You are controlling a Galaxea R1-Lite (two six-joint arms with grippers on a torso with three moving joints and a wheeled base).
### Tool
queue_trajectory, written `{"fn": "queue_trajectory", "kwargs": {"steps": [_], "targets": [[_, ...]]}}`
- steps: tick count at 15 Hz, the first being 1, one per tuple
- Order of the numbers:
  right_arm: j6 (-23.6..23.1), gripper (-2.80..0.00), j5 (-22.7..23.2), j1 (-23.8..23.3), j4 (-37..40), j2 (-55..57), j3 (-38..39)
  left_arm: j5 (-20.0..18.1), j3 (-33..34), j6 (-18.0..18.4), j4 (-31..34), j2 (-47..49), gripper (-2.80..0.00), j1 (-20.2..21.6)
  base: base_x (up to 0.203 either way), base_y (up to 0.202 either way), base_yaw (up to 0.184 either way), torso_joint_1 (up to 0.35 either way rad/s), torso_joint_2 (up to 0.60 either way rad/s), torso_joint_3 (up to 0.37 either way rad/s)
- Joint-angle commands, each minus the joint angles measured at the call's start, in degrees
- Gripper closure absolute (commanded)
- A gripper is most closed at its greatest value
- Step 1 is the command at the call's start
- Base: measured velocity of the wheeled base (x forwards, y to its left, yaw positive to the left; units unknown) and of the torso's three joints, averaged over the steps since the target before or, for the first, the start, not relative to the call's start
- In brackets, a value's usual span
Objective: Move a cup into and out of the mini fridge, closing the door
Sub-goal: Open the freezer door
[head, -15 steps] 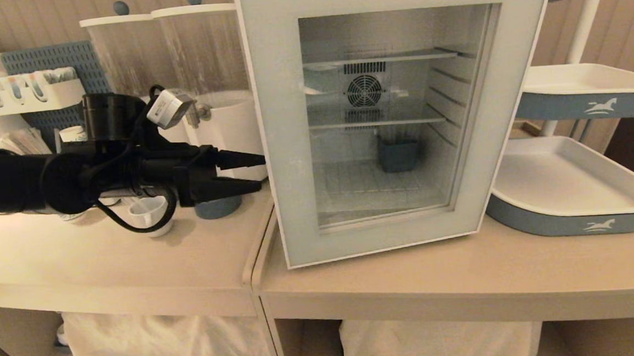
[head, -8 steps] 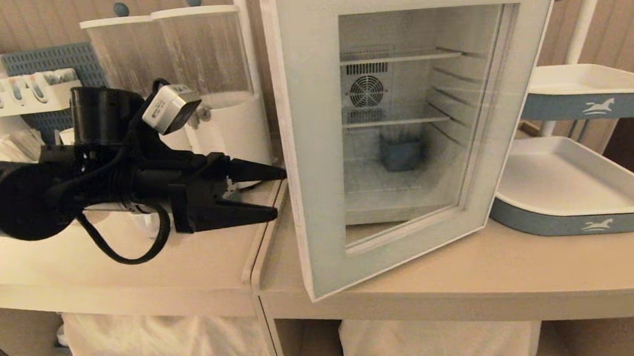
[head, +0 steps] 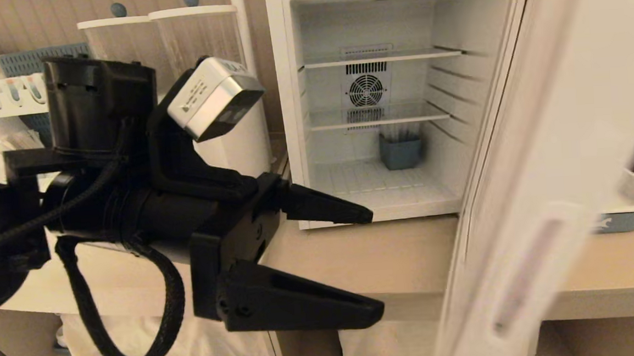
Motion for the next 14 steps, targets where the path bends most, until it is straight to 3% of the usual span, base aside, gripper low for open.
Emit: {"fn": "queue_trajectory", "kwargs": {"steps": [1,3,7,9,11,14], "targets": [[0.01,0.00,-0.07,0.00,0.02,0.08,-0.01,-0.24,2.02,-0.12,0.07,-2.94,-2.80,-1.38,0.000,0.000,0.000,0.000,0.00,0.000],[0.01,0.00,-0.07,0.00,0.02,0.08,-0.01,0.48,4.20,0.01,-0.01,-4.18,-2.80,-1.18,0.000,0.000,0.000,0.000,0.00,0.000],[0.01,0.00,-0.07,0.00,0.02,0.08,-0.01,14.14,9.65,-0.98,0.29,-9.22,-2.80,-1.13,0.000,0.000,0.000,0.000,0.00,0.000],[0.01,0.00,-0.07,0.00,0.02,0.08,-0.01,22.00,11.64,-4.42,0.15,-12.95,-2.80,-1.12,0.000,0.000,0.000,0.000,0.00,0.000],[0.01,0.00,-0.07,0.00,0.02,0.08,-0.01,26.92,12.76,-7.38,0.65,-16.66,-2.80,-0.66,0.000,0.000,0.000,0.000,0.00,0.000],[0.01,0.00,-0.07,0.00,0.02,0.08,-0.01,31.66,13.74,-7.94,4.33,-21.38,-2.80,-0.12,0.000,0.000,0.000,0.000,0.00,0.000]]}}
